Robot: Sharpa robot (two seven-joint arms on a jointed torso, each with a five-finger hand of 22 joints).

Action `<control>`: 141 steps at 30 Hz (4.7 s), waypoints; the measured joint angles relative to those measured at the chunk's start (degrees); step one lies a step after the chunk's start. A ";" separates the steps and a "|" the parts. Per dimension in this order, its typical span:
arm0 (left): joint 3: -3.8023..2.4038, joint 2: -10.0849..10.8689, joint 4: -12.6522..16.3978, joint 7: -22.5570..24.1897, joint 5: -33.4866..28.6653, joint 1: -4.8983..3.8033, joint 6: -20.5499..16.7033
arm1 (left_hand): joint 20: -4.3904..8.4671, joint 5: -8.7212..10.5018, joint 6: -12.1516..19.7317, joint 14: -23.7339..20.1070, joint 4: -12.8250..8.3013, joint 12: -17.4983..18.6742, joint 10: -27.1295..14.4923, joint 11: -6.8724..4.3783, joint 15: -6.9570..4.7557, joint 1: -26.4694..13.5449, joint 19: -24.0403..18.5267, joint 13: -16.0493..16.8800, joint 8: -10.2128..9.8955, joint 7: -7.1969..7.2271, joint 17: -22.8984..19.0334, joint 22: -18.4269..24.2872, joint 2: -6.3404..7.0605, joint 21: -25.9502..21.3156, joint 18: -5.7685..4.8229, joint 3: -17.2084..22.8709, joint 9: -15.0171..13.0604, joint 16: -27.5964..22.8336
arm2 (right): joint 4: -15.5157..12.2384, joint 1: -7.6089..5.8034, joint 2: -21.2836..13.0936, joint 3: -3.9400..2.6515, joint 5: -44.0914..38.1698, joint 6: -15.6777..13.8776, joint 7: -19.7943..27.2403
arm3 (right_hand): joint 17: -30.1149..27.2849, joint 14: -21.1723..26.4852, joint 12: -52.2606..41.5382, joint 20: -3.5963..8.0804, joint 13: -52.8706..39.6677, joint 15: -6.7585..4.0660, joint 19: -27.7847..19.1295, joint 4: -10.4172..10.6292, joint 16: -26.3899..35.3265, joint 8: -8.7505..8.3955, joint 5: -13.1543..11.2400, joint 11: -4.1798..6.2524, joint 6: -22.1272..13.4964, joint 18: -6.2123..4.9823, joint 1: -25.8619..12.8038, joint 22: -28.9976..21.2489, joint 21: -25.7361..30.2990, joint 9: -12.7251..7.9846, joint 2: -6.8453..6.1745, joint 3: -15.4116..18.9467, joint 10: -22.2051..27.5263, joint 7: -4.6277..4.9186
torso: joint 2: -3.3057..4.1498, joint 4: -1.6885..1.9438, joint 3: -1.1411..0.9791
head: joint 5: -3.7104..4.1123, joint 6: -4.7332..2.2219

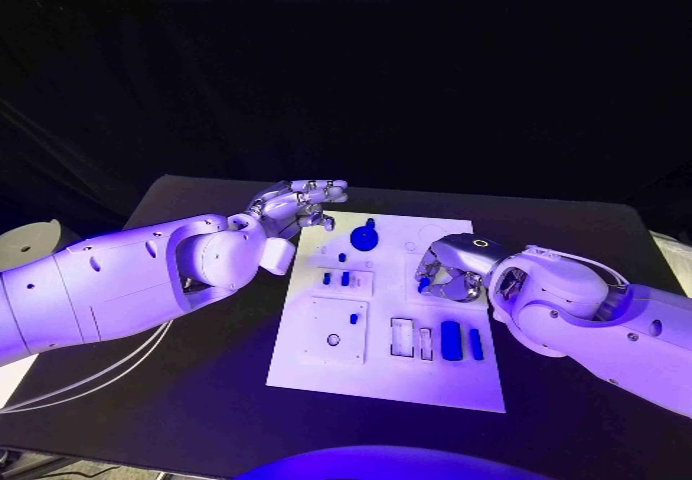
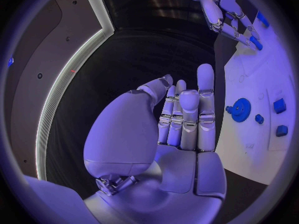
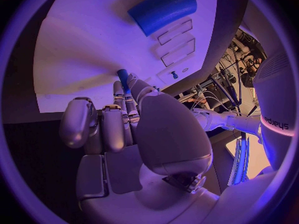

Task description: Assemble the parts on the task board

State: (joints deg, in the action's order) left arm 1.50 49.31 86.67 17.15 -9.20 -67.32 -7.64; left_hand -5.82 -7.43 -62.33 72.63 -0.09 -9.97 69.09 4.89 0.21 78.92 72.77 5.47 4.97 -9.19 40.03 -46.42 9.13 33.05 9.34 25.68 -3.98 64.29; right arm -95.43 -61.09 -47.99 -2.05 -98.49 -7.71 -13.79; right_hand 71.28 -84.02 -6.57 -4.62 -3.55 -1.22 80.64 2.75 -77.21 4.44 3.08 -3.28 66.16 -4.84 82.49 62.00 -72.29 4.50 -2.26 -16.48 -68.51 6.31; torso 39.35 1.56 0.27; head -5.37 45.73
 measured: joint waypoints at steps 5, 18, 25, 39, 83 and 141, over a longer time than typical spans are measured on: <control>0.00 0.00 -0.05 -0.03 0.01 0.00 0.00 | 0.00 0.00 0.00 0.00 0.00 0.00 0.00 0.00 0.00 0.00 0.00 0.00 0.00 0.00 0.00 0.00 0.00 0.00 0.00 0.00 0.00 0.00 | -1.08 -0.08 -0.79 -0.09 0.04 -1.36 0.00 | 0.00 0.00 0.10 0.00 -0.13 0.00 0.00 0.18 -0.23 0.29 -0.13 0.10 0.27 0.00 0.00 0.07 0.00 0.27 0.00 -0.32 -0.51 -0.08 | -0.03 -0.01 -0.01 | 0.11 -0.05; 0.00 0.00 -0.14 -0.08 0.03 0.00 0.01 | 0.00 0.00 0.22 -0.01 -0.16 0.00 -0.41 0.01 0.01 -0.23 0.00 0.04 0.00 -0.21 -0.11 0.05 -0.23 0.00 0.00 -0.16 0.05 -0.22 | -7.37 -1.19 -2.27 -0.82 1.51 -4.35 0.04 | -0.01 0.00 0.10 0.21 -0.21 0.00 0.21 0.24 -0.23 0.27 -0.24 0.11 0.47 0.00 0.00 0.14 0.00 0.25 -0.01 -0.70 -0.53 0.14 | -0.02 0.00 0.03 | 0.25 -0.30; 0.00 -0.08 -0.10 -0.09 0.04 0.00 0.02 | 0.00 0.00 0.22 -0.01 -0.16 0.00 -0.41 0.01 0.01 -0.23 0.00 0.03 0.00 -0.21 -0.11 0.05 -0.23 0.00 0.00 -0.16 0.05 -0.22 | -10.04 -0.20 0.43 -0.78 2.48 -4.96 0.42 | -0.01 0.00 0.49 0.21 -0.15 0.00 0.21 0.08 -0.23 0.05 -0.33 0.09 0.45 0.00 0.00 0.14 0.00 0.29 -0.01 -1.36 -0.52 0.15 | 0.01 0.09 0.07 | -0.27 0.11; 0.00 -0.47 0.00 -0.10 0.05 0.00 0.05 | 0.00 0.00 0.21 -0.01 -0.16 0.00 -0.41 0.01 0.01 -0.23 0.00 0.02 0.00 -0.21 -0.10 0.05 -0.23 0.00 0.00 -0.16 0.04 -0.22 | -7.47 4.53 9.32 0.32 1.69 -4.89 2.63 | -0.02 0.00 0.98 0.21 0.02 0.00 0.20 -0.22 -0.23 -0.34 -0.20 -0.11 0.34 0.00 0.17 -0.07 0.00 0.29 -0.18 -2.14 -0.70 0.25 | 0.00 0.12 0.11 | -1.28 0.54; 0.00 -0.52 0.11 -0.15 0.06 0.00 0.07 | 0.00 0.00 0.21 -0.01 -0.32 0.00 -0.41 0.01 0.01 -0.23 0.00 0.01 0.00 -0.21 -0.19 0.04 -0.23 0.00 0.00 -0.32 0.03 -0.22 | -1.24 5.82 14.60 1.34 -1.07 0.00 3.02 | -0.58 0.01 2.44 0.07 -0.15 0.01 0.07 -0.02 -0.23 -0.62 -0.20 -0.95 -0.87 0.00 -1.23 -0.61 0.20 0.15 -1.72 -3.05 -0.05 1.22 | 0.05 0.01 0.04 | -1.92 1.24; 0.34 0.33 0.64 -0.26 0.07 0.01 0.10 | 0.00 0.00 0.21 -0.36 -0.31 -0.24 -0.62 0.22 0.09 -0.23 0.00 0.05 0.00 -0.21 -0.42 0.12 -0.23 0.00 0.00 -0.31 0.02 -0.22 | -15.89 6.21 -14.14 1.27 17.13 -11.84 -16.78 | 3.67 0.10 -55.08 2.56 -57.35 -2.39 2.54 13.77 -5.34 5.74 12.23 2.75 -4.67 0.02 -9.74 6.70 -4.48 1.89 -1.87 22.00 -11.33 -1.09 | -0.84 -2.53 0.14 | 3.10 -0.59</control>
State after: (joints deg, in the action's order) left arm 1.83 49.64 87.30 16.89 -9.14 -67.31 -7.55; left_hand -5.81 -7.43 -62.12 72.27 -0.40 -10.21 68.48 5.11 0.30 78.69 72.77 5.52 4.97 -9.40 39.61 -46.30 8.90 33.06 9.34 25.37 -3.95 64.07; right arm -111.32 -54.88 -62.13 -0.78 -81.37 -19.54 -30.57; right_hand 74.94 -83.92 -61.65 -2.06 -60.90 -3.61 83.18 16.52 -82.55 10.18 15.31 -0.52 61.49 -4.82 72.75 68.70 -76.77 6.40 -4.13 5.53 -79.84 5.21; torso 38.51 -0.97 0.41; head -2.27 45.14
